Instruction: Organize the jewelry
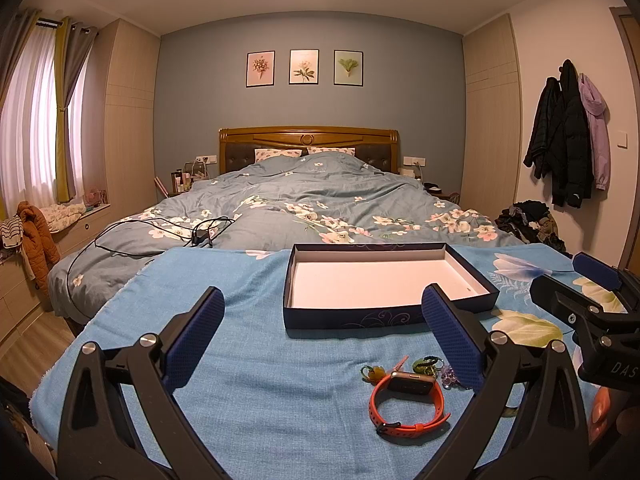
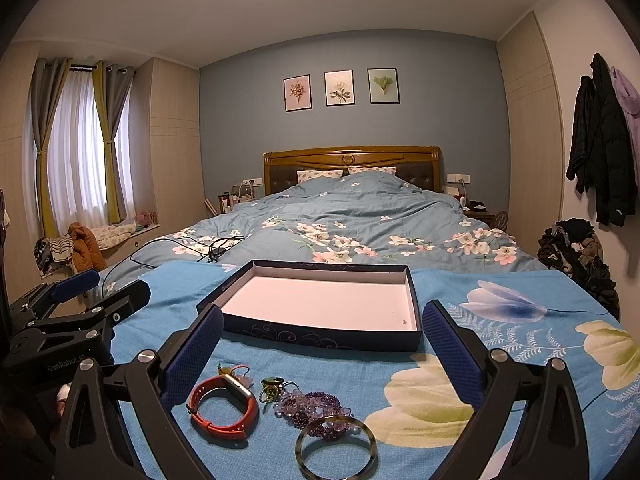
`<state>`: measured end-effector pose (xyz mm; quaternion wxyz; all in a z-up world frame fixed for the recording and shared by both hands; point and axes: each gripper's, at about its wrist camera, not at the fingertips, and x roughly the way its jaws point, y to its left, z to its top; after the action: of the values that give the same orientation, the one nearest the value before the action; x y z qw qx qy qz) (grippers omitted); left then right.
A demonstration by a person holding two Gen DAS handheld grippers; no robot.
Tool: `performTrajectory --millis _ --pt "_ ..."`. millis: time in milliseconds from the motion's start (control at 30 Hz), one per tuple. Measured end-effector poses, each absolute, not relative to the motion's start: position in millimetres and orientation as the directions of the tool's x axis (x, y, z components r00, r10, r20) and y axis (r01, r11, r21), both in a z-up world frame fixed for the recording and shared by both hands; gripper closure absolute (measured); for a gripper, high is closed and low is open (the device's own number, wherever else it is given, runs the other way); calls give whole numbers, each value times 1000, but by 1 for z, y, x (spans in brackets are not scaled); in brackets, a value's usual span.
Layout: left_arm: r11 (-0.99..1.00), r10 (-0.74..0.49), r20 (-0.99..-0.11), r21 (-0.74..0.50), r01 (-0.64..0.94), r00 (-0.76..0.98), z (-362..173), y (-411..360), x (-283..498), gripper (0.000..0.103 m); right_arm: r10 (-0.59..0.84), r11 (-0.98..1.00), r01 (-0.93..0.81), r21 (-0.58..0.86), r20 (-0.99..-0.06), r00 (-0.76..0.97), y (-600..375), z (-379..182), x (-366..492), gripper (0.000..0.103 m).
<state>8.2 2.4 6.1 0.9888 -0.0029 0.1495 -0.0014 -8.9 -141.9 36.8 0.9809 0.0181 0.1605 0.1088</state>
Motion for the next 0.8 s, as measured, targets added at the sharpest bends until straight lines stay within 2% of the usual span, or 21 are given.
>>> performTrajectory --millis 800 --pt "1000 -7 -298 -4 6 955 6 0 7 6 225 974 -210 79 -314 923 -143 34 -10 7"
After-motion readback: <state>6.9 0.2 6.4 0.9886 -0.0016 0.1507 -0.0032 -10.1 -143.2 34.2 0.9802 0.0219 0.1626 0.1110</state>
